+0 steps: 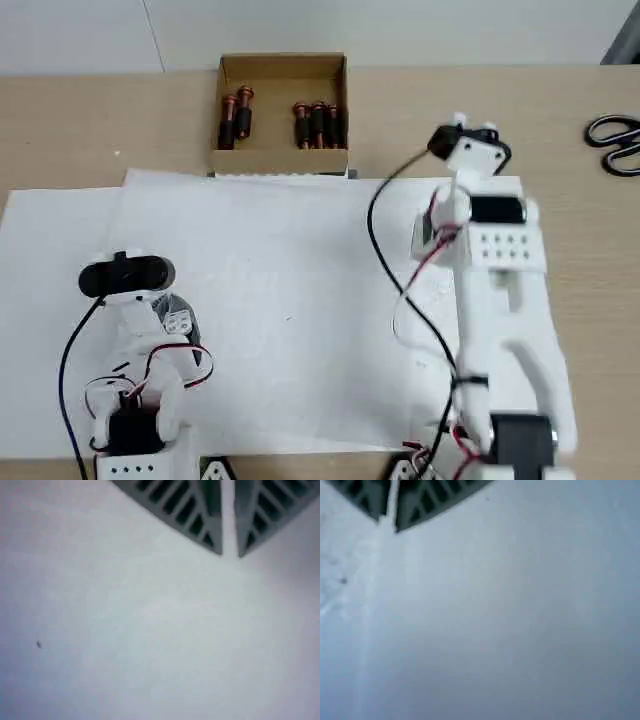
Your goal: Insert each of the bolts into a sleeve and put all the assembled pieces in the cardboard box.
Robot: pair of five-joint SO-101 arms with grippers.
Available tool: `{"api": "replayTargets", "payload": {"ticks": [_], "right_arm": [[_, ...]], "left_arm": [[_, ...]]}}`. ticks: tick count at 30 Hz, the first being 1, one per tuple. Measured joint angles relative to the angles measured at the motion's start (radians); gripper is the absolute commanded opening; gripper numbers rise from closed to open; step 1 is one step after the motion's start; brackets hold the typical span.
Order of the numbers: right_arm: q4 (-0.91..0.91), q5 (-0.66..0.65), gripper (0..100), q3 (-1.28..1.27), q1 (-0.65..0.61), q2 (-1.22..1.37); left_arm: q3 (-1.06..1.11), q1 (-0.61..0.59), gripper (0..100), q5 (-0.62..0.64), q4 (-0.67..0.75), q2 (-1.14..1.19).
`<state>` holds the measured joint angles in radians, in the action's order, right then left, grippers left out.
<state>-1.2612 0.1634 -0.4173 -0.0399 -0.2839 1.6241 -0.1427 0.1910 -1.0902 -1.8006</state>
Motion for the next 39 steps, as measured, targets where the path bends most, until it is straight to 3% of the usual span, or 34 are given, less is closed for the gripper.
{"api": "replayTargets", "payload": {"ticks": [7,22,31,39], "right_arm": [[0.272,0.0,0.2,-0.358,-0.002,-0.265],[0.595,0.0,0.2,-0.796,0.006,-0.704],[0.72,0.0,0.2,-1.123,0.005,-1.063],[0.68,0.002,0.2,-1.26,0.006,-1.379]], "left_arm": [[0.0,0.0,1,0.0,0.0,0.0],[0.0,0.0,1,0.0,0.0,0.0],[0.0,0.0,1,0.0,0.0,0.0],[0.0,0.0,1,0.0,0.0,0.0]]}}
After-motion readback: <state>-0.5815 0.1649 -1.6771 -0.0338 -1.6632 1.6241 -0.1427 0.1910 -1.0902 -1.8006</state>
